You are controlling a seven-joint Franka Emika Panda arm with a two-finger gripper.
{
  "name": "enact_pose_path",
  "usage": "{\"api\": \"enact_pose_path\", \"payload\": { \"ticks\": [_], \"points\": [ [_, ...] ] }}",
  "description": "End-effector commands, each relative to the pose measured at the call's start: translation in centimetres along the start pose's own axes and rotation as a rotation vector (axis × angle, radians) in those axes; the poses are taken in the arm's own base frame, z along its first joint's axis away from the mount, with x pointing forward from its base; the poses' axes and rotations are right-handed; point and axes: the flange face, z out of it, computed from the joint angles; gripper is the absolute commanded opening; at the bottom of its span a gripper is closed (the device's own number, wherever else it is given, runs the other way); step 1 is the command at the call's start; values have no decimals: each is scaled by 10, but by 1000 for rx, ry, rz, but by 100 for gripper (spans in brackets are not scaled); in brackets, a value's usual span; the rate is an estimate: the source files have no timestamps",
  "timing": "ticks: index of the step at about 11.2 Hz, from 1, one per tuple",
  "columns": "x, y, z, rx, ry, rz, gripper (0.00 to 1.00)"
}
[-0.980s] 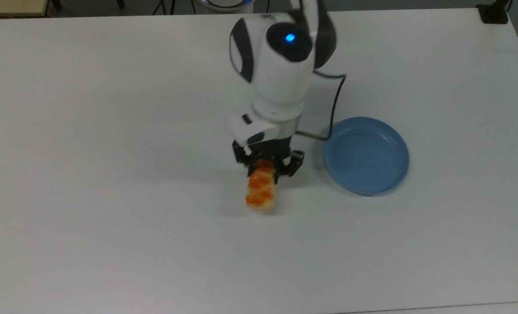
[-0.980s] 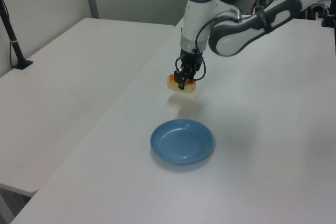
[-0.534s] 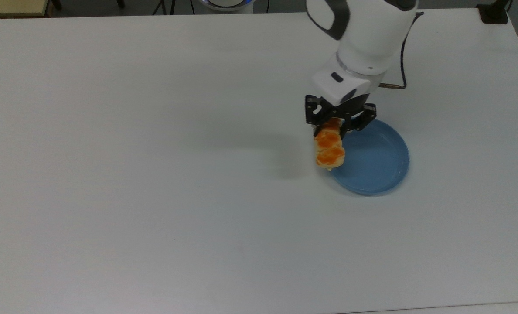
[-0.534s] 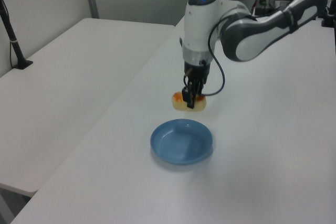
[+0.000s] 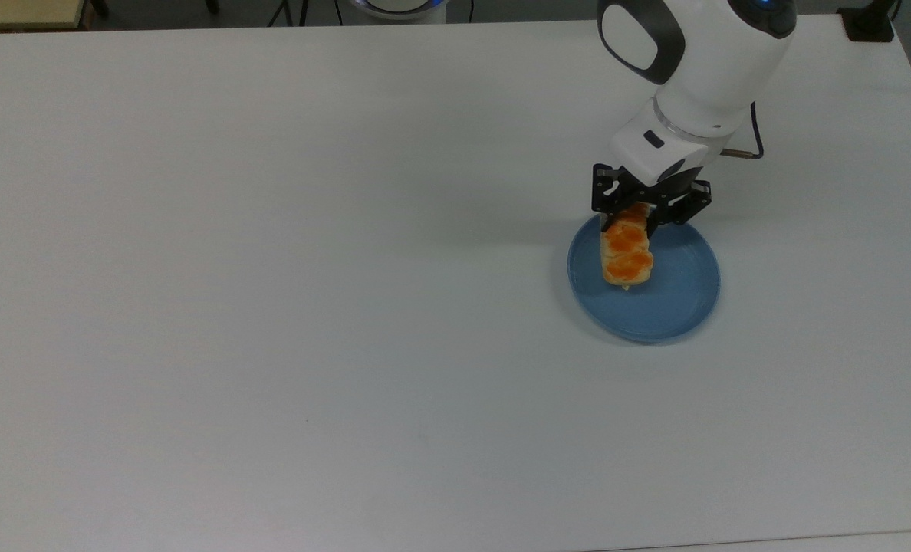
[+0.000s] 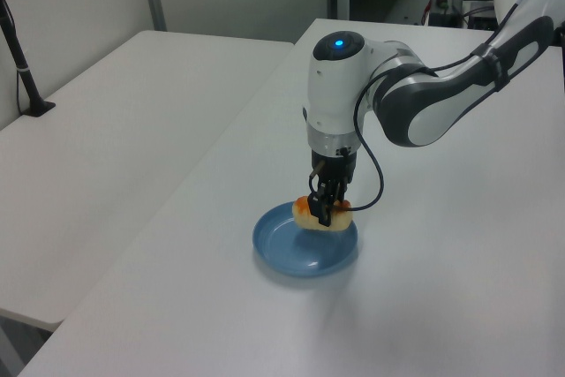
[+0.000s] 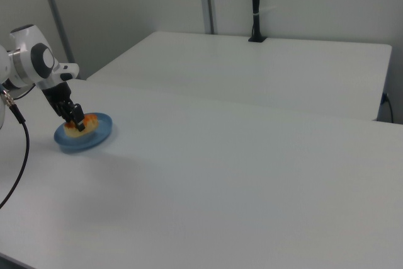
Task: Put the bread onto the plate
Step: 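Lift the bread roll and carry it over the blue plate, then lower the bread roll onto the plate and open the gripper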
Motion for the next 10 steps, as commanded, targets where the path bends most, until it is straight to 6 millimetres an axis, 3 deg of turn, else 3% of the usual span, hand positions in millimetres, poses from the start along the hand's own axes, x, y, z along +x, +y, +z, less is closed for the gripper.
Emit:
{"api": "enact_pose_path", "payload": {
  "ticks": [1,3,4,5,8,9,10],
  "points": [
    [5,-24,0,51,65,79,54],
    [2,-34,10,45,102,92,56],
    [1,-37,20,44,104,94,96],
    [2,-36,19,44,106,93,100],
    [7,-31,16,40,115,97,100],
    [13,-21,5,44,125,113,100],
    [26,-1,-18,54,141,152,100]
  ]
}}
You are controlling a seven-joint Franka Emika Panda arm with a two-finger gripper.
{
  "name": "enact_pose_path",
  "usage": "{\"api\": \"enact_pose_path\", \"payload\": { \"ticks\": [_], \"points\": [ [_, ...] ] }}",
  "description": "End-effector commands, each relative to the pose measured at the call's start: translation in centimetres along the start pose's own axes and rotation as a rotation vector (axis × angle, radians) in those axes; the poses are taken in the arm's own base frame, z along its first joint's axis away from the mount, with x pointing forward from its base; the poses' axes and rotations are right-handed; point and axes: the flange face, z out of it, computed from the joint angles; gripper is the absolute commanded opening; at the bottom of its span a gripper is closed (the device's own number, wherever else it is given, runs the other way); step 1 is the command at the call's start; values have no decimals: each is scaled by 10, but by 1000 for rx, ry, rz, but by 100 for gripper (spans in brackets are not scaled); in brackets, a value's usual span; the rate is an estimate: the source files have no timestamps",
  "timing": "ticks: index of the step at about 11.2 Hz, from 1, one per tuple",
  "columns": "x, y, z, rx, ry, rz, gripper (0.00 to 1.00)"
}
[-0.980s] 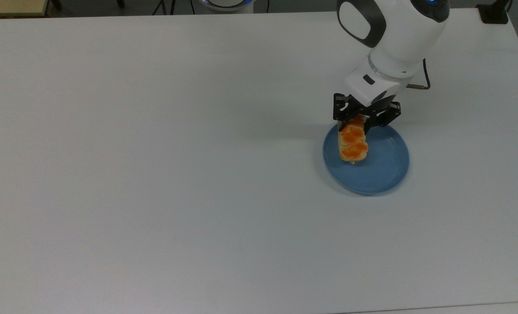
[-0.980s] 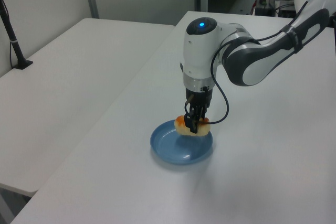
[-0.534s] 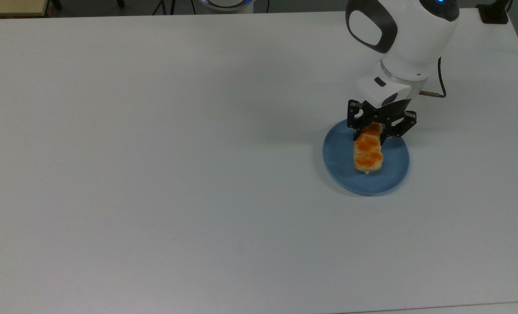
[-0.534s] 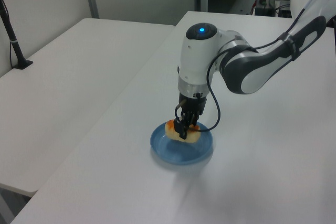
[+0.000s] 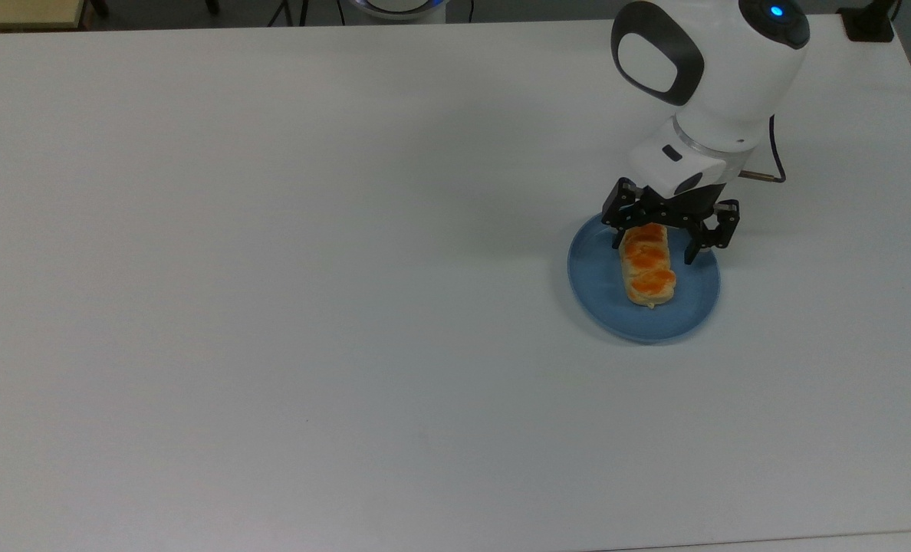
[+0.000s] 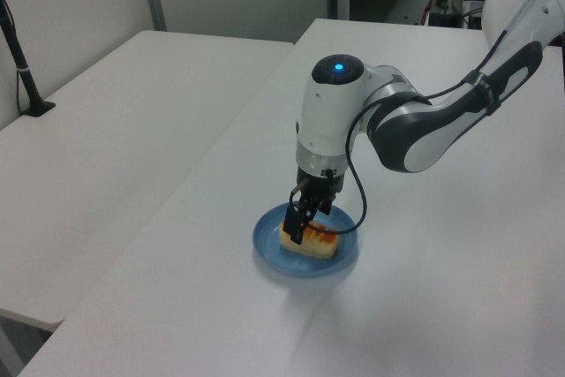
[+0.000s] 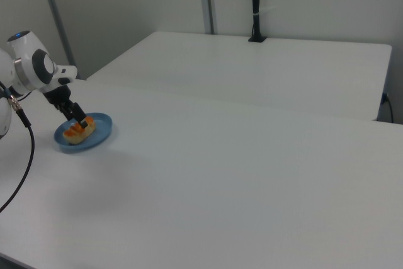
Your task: Put the bread onto the plate
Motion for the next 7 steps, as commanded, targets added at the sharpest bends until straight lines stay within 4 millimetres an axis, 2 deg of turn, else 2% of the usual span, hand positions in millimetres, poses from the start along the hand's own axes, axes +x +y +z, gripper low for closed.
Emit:
{"api": "enact_pose_path", "payload": {
  "ticks": [1,3,6,7],
  "points": [
    [31,39,-61,-9,52,57,100],
    [47,84,-84,-76,-26,18,100],
    [65,167,-149,-142,-63,19,100],
    [70,200,-167,-155,-52,57,100]
  ]
}}
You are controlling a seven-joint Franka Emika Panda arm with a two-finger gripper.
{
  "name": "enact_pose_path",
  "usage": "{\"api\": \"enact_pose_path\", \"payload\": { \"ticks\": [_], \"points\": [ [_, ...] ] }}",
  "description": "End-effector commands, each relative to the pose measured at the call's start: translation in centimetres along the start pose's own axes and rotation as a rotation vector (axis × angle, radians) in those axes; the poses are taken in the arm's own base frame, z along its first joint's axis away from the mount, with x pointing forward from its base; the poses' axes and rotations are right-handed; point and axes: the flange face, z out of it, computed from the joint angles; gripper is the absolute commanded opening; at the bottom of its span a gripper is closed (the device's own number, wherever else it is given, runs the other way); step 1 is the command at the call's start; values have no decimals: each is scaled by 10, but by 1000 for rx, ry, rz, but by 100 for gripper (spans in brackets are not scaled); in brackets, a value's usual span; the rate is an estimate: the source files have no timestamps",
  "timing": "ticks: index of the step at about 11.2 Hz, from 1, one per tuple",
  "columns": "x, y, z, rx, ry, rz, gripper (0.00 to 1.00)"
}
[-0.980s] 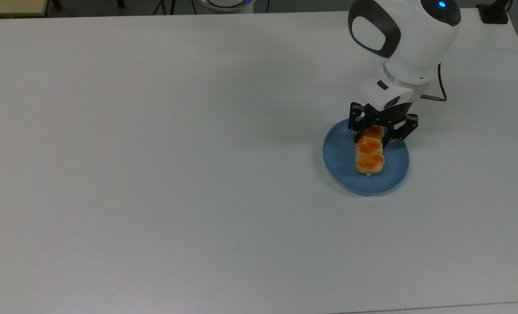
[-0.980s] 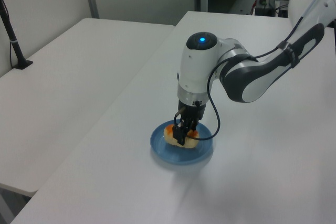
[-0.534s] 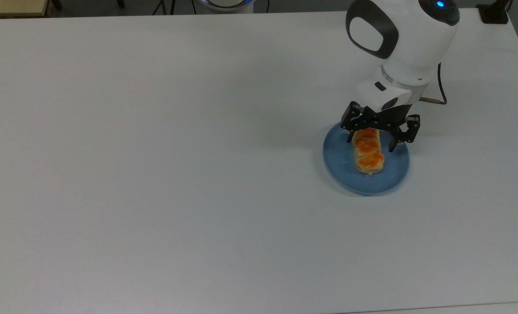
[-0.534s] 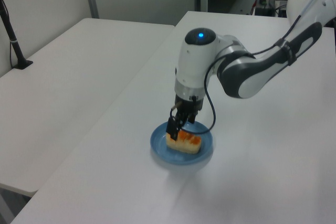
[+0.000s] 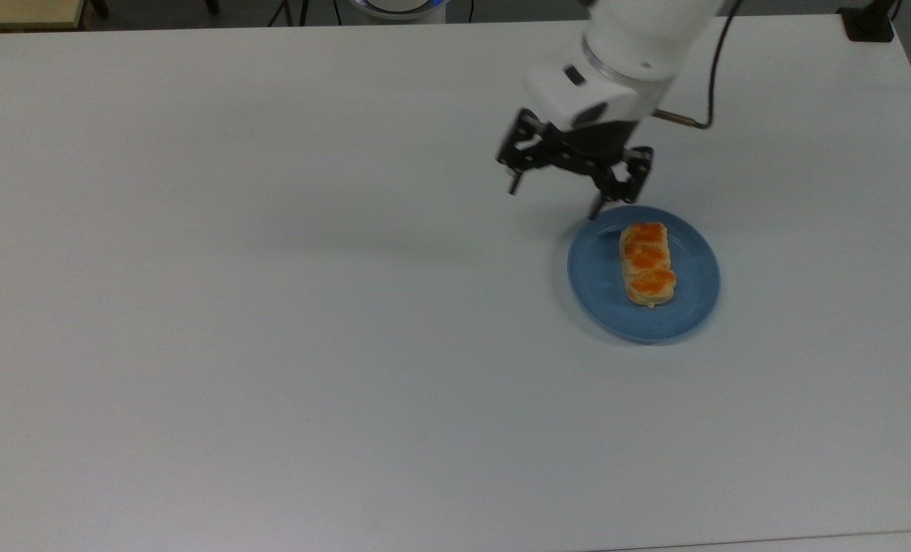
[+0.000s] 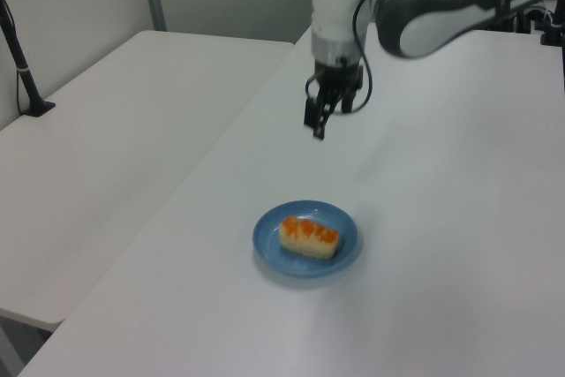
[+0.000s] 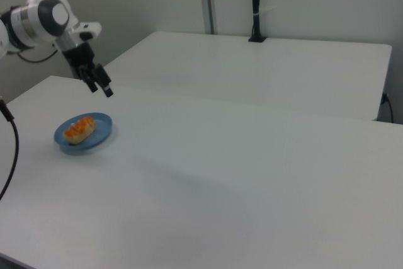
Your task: Put the bread onto the plate
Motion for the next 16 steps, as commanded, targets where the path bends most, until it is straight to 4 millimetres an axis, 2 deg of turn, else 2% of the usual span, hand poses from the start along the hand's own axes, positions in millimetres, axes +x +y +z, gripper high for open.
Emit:
{"api": "enact_pose_path", "payload": {
  "ticks": [1,4,5,6,8,10,13,16],
  "points": [
    [-3,100,-50,-18,-17,61,100],
    [2,198,-89,46,-70,59,100],
    [2,222,-96,60,-79,31,100],
    [0,247,-97,58,-82,-4,100],
    [7,285,-91,55,-81,-102,100],
    [9,316,-95,57,-69,-149,100],
    [10,324,-97,80,-66,-139,100],
    [10,349,-110,120,-59,-89,100]
  ]
}}
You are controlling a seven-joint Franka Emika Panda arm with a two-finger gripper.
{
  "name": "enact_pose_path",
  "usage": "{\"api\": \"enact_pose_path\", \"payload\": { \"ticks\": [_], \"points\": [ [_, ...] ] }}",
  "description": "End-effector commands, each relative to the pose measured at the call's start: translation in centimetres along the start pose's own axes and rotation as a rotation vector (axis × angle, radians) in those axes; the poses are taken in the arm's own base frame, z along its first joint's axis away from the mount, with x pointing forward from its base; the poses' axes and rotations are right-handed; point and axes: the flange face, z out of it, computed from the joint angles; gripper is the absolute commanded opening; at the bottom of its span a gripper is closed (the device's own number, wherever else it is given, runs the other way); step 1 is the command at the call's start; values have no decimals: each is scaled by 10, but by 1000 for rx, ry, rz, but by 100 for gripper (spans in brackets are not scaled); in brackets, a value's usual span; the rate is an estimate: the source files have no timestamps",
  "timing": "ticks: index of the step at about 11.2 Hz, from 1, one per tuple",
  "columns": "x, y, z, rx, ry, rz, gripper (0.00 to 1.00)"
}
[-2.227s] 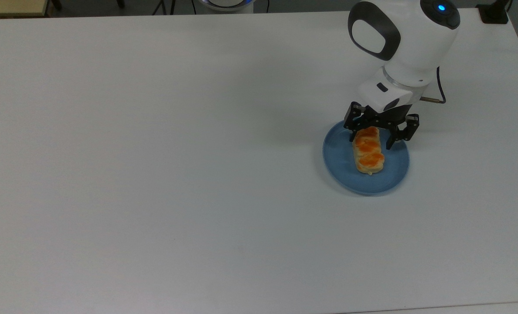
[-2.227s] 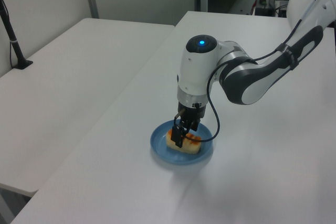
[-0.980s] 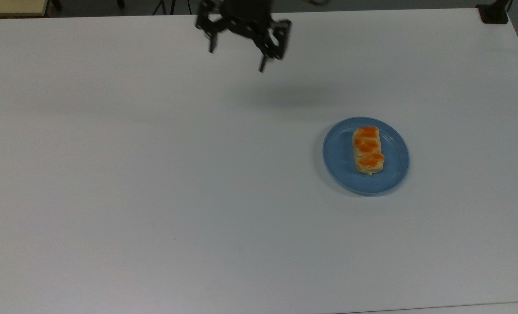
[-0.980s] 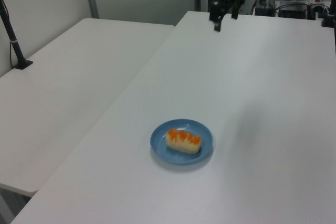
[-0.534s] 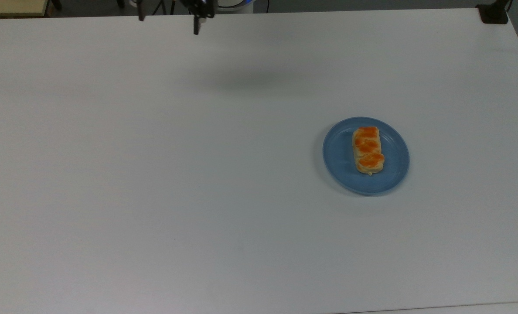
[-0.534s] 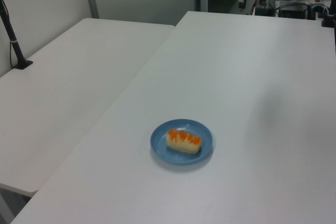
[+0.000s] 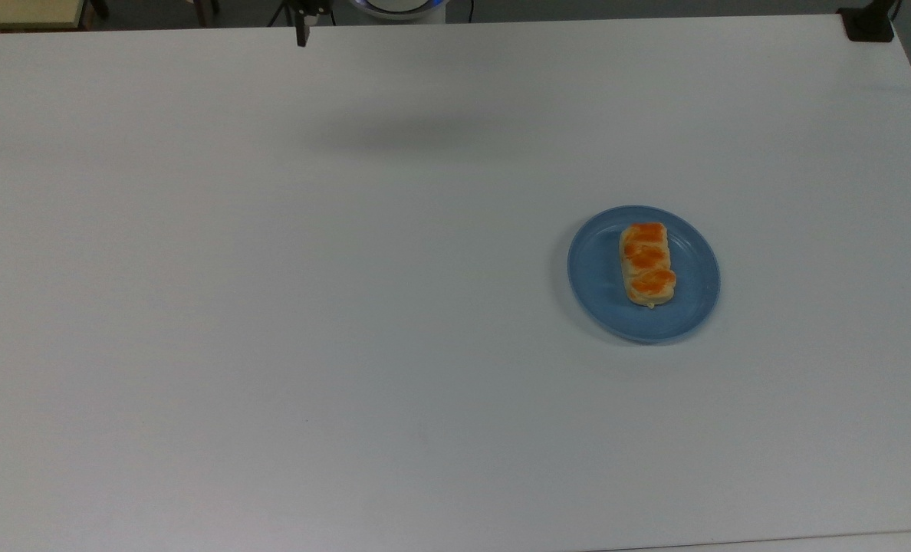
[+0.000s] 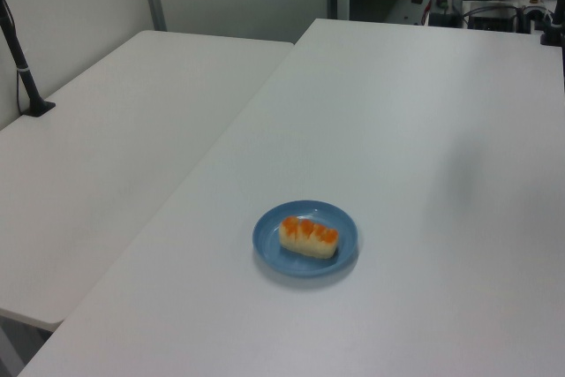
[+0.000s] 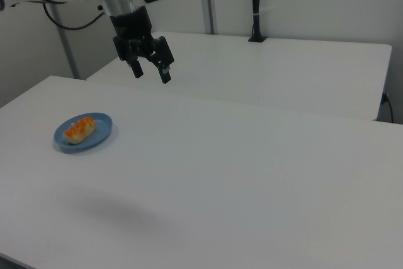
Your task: Put the bread onto the plate
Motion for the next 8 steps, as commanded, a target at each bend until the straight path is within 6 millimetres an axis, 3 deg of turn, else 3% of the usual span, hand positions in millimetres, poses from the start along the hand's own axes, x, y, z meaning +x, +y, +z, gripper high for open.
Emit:
{"api": "enact_pose_path", "payload": {
  "ticks": [1,4,8],
  "points": [
    [-14,19,-15,108,-6,11,100],
    [-20,41,-15,191,-29,-21,100],
    [-19,33,-16,193,-28,-28,100]
  ]
}}
